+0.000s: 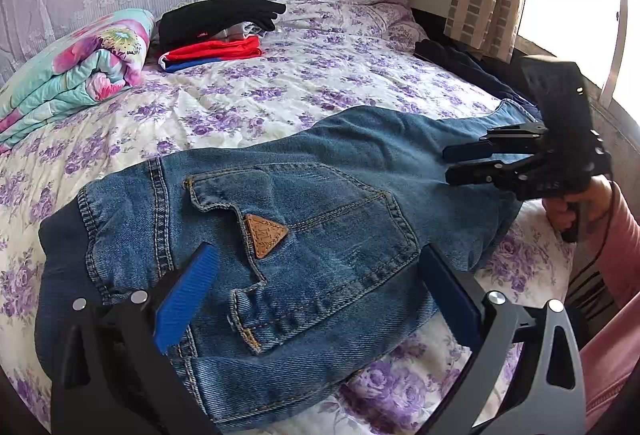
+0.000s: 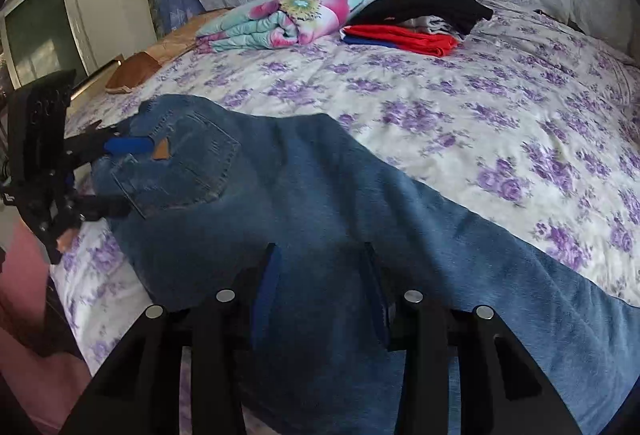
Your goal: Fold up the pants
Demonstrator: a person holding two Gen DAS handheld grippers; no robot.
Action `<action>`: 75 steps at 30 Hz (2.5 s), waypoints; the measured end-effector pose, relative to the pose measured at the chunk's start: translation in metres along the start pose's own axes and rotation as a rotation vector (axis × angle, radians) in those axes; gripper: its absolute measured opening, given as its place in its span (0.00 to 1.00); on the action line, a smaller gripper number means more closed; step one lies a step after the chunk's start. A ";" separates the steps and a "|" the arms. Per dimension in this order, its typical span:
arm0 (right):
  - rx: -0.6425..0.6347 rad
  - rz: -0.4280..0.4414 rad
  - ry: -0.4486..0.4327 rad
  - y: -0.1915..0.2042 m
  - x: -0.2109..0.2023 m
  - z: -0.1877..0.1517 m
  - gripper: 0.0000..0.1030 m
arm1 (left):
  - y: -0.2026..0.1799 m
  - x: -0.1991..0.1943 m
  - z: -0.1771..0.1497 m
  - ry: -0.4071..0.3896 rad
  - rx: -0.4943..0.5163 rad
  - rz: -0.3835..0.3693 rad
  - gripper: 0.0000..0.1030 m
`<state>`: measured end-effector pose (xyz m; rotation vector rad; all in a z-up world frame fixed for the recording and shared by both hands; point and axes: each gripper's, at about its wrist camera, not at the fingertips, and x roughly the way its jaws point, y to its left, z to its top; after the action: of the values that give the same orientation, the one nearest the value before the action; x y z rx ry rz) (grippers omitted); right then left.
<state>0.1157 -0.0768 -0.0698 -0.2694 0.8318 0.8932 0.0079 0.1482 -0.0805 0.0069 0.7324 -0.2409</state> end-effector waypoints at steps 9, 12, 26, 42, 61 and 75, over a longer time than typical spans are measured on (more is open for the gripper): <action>0.599 -0.296 -0.155 -0.242 -0.134 -0.109 0.00 | 0.000 0.002 0.000 0.003 0.001 -0.007 0.95; 0.640 -0.421 -0.185 -0.240 -0.155 -0.117 0.07 | 0.000 0.002 0.000 0.003 0.001 -0.006 0.95; 0.293 -0.401 -0.116 -0.081 -0.125 -0.115 0.39 | -0.018 -0.021 -0.027 0.076 0.201 0.063 0.95; 0.112 -0.218 -0.141 0.017 -0.064 -0.096 0.63 | -0.056 -0.001 -0.021 0.089 0.195 0.016 0.95; 0.112 0.064 -0.049 0.010 0.030 0.061 0.30 | -0.060 0.043 0.006 0.115 -0.089 0.073 0.95; 0.243 0.013 -0.121 -0.032 0.004 0.059 0.18 | -0.066 0.043 -0.005 0.063 -0.031 0.111 0.96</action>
<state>0.1734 -0.0631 -0.0376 0.0020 0.8207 0.8034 0.0205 0.0755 -0.1077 0.0255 0.7954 -0.1237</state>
